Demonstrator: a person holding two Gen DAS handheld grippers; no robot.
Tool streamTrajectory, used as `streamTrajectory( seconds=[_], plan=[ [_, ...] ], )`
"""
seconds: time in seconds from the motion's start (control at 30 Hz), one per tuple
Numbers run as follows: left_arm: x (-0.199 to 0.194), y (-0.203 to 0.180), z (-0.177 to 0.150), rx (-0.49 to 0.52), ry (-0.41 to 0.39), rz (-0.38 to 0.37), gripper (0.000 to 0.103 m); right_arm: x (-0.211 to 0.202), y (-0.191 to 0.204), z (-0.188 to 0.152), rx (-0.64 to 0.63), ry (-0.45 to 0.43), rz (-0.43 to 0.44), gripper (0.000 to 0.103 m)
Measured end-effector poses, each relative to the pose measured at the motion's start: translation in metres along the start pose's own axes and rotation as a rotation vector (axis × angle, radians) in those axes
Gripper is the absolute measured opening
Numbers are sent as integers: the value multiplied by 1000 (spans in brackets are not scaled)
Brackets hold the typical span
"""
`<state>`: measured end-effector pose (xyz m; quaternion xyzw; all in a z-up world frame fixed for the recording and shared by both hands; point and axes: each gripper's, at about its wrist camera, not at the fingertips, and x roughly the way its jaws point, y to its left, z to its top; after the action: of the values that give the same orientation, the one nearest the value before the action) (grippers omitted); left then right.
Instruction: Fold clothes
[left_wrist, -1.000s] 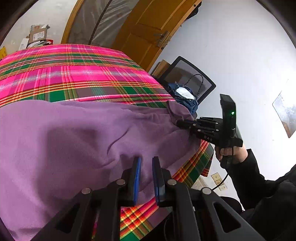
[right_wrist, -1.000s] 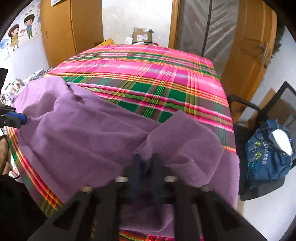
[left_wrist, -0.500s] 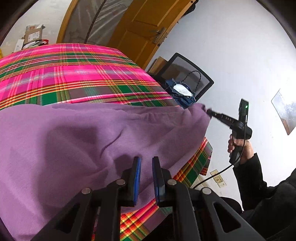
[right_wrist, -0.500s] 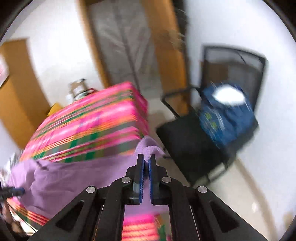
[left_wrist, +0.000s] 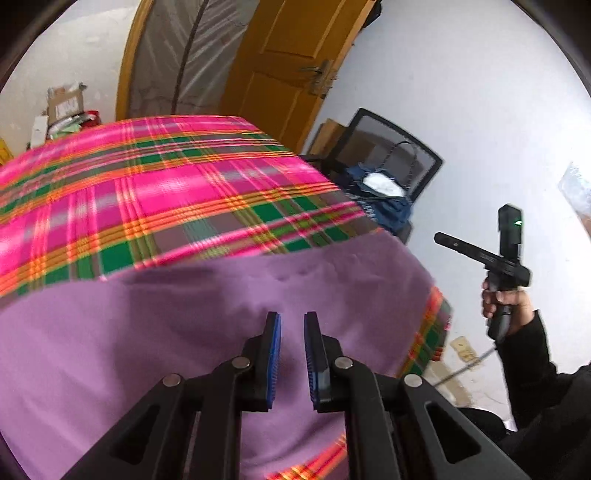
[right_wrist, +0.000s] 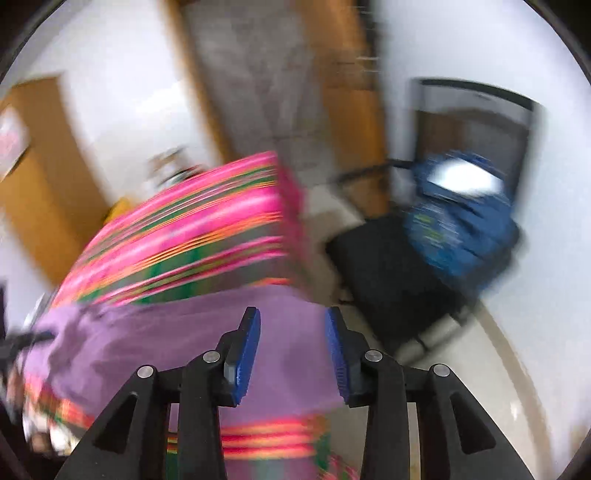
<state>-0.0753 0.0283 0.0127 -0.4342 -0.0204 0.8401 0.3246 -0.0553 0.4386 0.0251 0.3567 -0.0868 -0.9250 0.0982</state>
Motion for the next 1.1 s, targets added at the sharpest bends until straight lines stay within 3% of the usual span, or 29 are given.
streamTrajectory(
  seconds=[0.1, 0.2, 0.27, 0.53, 0.73, 0.77, 0.8, 0.83, 1.07, 1.1],
  plan=[
    [8, 5, 7, 9, 12, 48, 14, 36, 50, 7, -240, 92, 137, 38],
    [13, 13, 5, -19, 24, 47, 14, 71, 96, 8, -479, 180, 242, 38],
    [13, 16, 1, -37, 22, 43, 14, 83, 110, 9, -542, 212, 300, 38],
    [5, 27, -17, -117, 9, 38, 14, 129, 115, 19, -580, 353, 450, 38],
    [4, 33, -22, -159, 4, 38, 14, 136, 112, 29, -605, 412, 562, 35],
    [4, 34, -22, -162, 4, 38, 14, 138, 112, 31, -606, 425, 575, 28],
    [4, 34, -22, -165, 4, 38, 14, 140, 112, 33, -606, 439, 588, 13],
    [4, 35, -23, -166, 3, 38, 14, 142, 112, 33, -620, 455, 593, 6],
    [-1, 36, -24, -177, -9, 42, 14, 132, 119, 31, -695, 455, 623, 4],
    [-1, 37, -24, -179, -9, 43, 14, 133, 119, 31, -699, 456, 621, 8]
  ],
)
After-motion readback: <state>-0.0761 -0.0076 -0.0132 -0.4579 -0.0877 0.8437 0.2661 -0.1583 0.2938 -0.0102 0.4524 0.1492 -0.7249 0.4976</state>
